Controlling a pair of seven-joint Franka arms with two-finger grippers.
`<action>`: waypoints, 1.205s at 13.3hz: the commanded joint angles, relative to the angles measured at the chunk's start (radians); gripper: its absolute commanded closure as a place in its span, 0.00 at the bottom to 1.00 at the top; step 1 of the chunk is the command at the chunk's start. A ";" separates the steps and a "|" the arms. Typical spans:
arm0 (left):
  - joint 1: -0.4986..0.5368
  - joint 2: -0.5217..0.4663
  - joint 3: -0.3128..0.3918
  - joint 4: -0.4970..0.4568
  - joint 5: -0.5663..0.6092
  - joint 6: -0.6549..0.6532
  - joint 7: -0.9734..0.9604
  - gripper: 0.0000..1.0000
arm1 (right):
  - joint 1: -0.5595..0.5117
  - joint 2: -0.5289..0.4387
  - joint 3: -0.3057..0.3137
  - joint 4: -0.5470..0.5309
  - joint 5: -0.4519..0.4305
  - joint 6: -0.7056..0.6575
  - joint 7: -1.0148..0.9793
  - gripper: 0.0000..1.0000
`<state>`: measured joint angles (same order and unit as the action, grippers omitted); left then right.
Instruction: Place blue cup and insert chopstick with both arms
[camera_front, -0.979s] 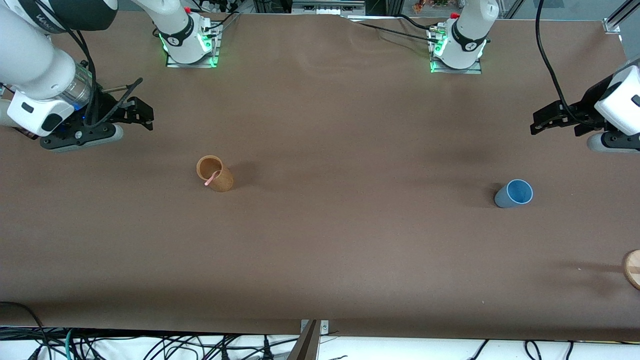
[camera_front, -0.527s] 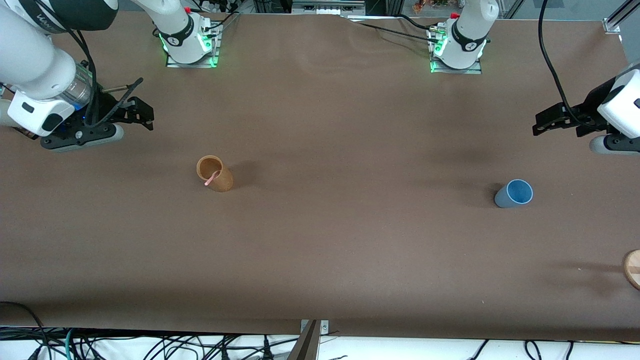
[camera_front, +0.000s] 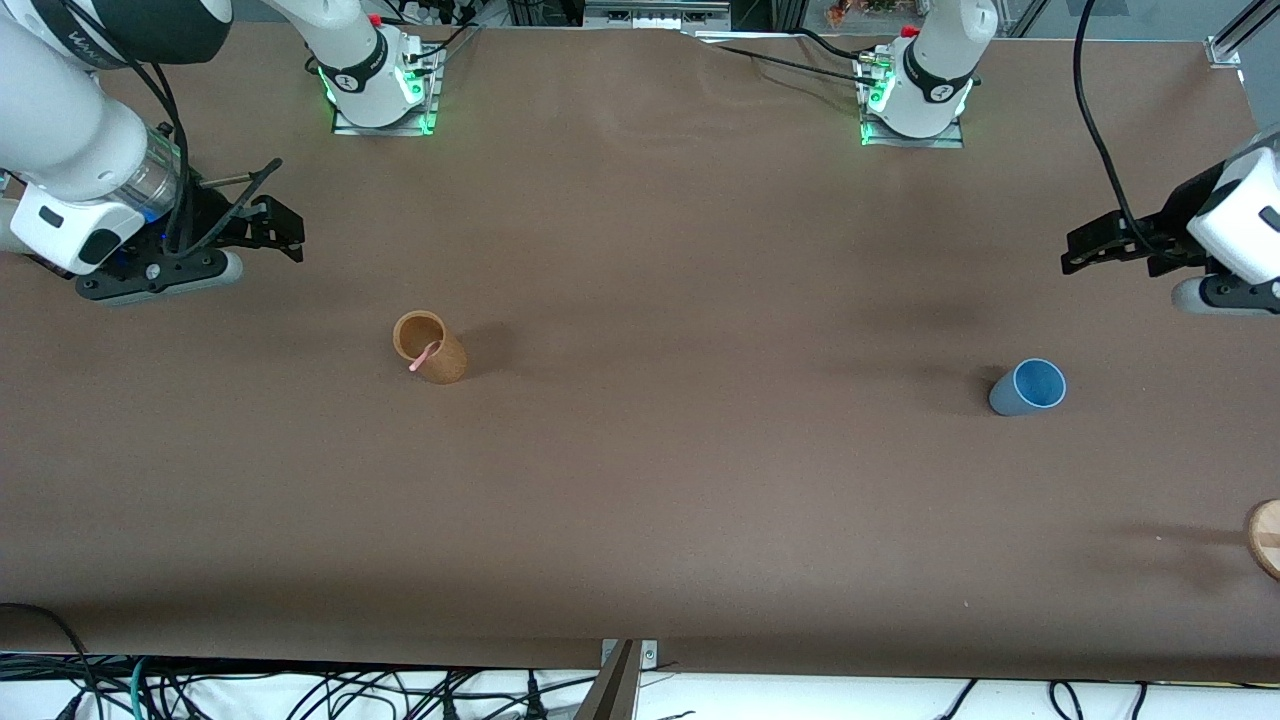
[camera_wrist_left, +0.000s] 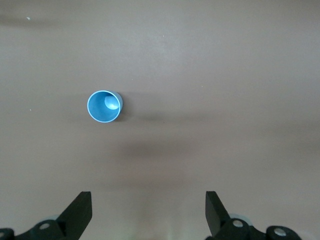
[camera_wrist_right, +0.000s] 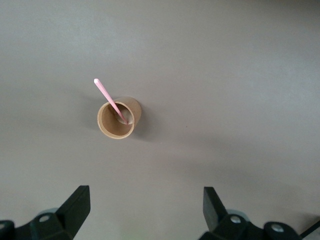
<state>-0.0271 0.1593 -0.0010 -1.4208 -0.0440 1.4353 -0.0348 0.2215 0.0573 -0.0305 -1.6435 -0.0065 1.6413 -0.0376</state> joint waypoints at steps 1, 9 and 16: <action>0.003 0.051 -0.007 -0.001 0.031 0.016 0.024 0.00 | -0.011 0.006 0.008 0.021 -0.001 -0.020 0.010 0.00; 0.068 0.112 -0.001 -0.266 0.039 0.383 0.141 0.00 | -0.011 0.007 0.008 0.021 0.000 -0.020 0.010 0.00; 0.069 0.075 0.001 -0.592 0.111 0.824 0.154 0.00 | -0.013 0.010 0.008 0.022 0.000 -0.020 0.010 0.00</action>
<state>0.0377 0.2863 0.0015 -1.9038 0.0420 2.1725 0.1031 0.2205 0.0601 -0.0305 -1.6435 -0.0065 1.6408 -0.0373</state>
